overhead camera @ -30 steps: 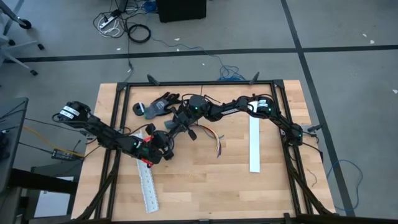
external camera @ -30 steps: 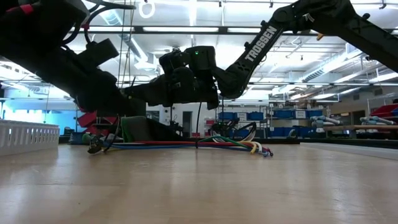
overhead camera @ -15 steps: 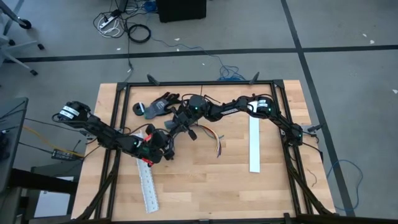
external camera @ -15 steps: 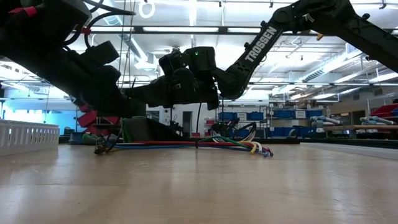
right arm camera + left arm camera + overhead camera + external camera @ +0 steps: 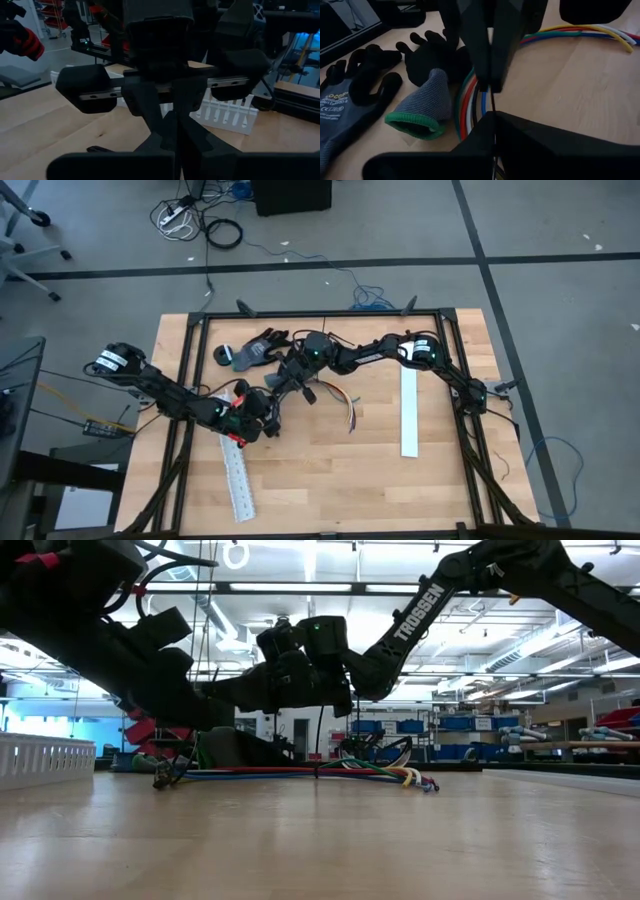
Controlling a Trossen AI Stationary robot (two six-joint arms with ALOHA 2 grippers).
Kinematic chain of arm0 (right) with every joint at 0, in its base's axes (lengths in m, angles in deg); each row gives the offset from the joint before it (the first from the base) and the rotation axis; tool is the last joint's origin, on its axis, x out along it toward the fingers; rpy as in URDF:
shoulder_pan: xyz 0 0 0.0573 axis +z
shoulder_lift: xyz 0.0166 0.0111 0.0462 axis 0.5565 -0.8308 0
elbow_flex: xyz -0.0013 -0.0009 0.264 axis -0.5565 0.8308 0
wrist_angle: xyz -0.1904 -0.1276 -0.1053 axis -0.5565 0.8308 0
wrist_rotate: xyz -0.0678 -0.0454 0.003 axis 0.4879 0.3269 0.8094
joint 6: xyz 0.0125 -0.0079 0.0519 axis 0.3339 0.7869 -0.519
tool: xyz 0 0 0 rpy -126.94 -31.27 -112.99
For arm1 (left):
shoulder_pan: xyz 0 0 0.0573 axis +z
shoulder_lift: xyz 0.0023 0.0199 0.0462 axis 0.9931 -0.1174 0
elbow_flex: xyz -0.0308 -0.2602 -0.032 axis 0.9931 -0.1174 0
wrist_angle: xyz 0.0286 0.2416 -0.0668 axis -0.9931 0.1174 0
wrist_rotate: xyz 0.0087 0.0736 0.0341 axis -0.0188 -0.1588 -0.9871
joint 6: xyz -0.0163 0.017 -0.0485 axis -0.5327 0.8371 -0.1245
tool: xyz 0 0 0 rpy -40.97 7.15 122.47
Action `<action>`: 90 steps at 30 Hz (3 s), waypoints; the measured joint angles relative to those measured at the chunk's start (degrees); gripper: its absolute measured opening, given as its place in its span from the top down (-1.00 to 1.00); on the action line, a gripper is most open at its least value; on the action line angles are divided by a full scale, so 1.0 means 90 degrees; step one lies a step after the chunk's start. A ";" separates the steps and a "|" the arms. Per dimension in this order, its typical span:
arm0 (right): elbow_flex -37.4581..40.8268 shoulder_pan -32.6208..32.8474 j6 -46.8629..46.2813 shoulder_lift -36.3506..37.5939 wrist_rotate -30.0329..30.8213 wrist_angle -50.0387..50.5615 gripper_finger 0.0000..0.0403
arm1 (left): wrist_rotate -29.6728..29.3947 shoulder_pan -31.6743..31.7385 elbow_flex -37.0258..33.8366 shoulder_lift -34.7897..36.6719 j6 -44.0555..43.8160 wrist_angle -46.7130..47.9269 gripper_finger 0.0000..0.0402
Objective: Ziptie cables
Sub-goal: Wrap the cables together using the black zip
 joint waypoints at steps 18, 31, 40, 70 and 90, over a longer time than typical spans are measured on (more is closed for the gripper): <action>0.0002 -0.0082 -0.0206 -0.0002 0.0001 -0.0456 1.00 | -0.0001 0.0002 -0.0002 0.0000 -0.0009 -0.0005 0.99; 0.0002 -0.0282 -0.0216 0.0000 0.0171 -0.0584 1.00 | -0.0053 0.0004 -0.0010 0.0000 -0.0033 -0.0004 0.99; 0.0005 -0.0327 -0.0289 0.0000 0.0339 -0.0886 1.00 | -0.0038 0.0004 -0.0010 0.0000 -0.0058 -0.0003 0.99; 0.0005 -0.0594 -0.0756 0.0000 0.1048 -0.1902 1.00 | 0.0284 -0.0010 -0.0010 -0.0002 -0.1232 0.0595 0.99; 0.0000 -0.0786 -0.1173 0.0012 0.1134 -0.2695 1.00 | 0.0982 -0.0030 -0.0022 -0.0007 -0.2376 0.1756 0.99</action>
